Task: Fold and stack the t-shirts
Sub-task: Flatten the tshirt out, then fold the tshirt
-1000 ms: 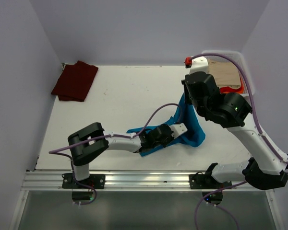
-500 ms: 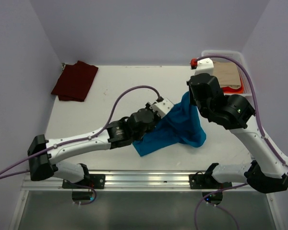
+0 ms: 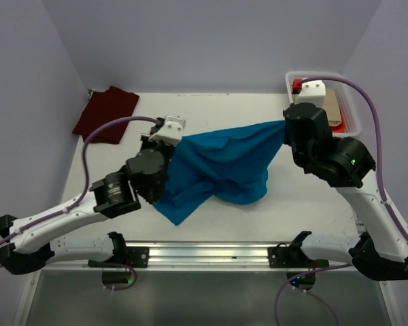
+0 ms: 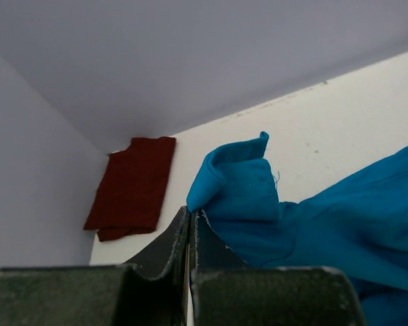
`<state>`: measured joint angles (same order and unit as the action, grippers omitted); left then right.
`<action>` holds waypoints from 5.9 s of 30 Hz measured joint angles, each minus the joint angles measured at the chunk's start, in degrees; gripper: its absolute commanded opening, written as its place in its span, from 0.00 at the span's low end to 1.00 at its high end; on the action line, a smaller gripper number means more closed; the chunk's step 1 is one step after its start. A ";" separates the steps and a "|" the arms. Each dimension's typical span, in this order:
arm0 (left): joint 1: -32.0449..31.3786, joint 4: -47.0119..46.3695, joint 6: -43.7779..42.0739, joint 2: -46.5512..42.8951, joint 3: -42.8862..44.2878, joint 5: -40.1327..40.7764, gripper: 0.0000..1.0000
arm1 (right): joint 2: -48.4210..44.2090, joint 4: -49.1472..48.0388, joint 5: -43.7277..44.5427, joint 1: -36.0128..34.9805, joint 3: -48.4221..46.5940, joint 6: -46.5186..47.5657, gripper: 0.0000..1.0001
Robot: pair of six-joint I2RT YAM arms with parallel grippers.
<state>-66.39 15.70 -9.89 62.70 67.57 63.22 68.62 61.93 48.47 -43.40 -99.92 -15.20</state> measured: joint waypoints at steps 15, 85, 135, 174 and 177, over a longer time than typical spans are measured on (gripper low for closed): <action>0.00 -14.71 -17.46 -11.23 15.23 7.65 0.00 | -2.91 -10.14 5.27 0.66 -6.36 9.60 0.00; 47.76 -8.94 2.69 14.73 23.69 -57.70 0.00 | 17.79 -48.87 -13.22 10.56 -0.66 29.77 0.00; 53.00 -18.84 10.56 31.95 -8.15 -51.76 0.00 | 39.47 -26.86 0.59 19.47 18.21 -1.33 0.00; 55.47 -22.45 14.40 51.34 17.57 -49.13 1.00 | 56.02 -36.33 -1.92 30.38 -3.72 5.40 0.99; 55.28 -22.53 15.85 42.99 11.96 -49.18 1.00 | 47.78 -39.56 -4.92 29.90 4.50 6.25 0.99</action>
<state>-11.11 -6.83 5.96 105.69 79.53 14.04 116.40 22.37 43.55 -13.50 -95.42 -8.95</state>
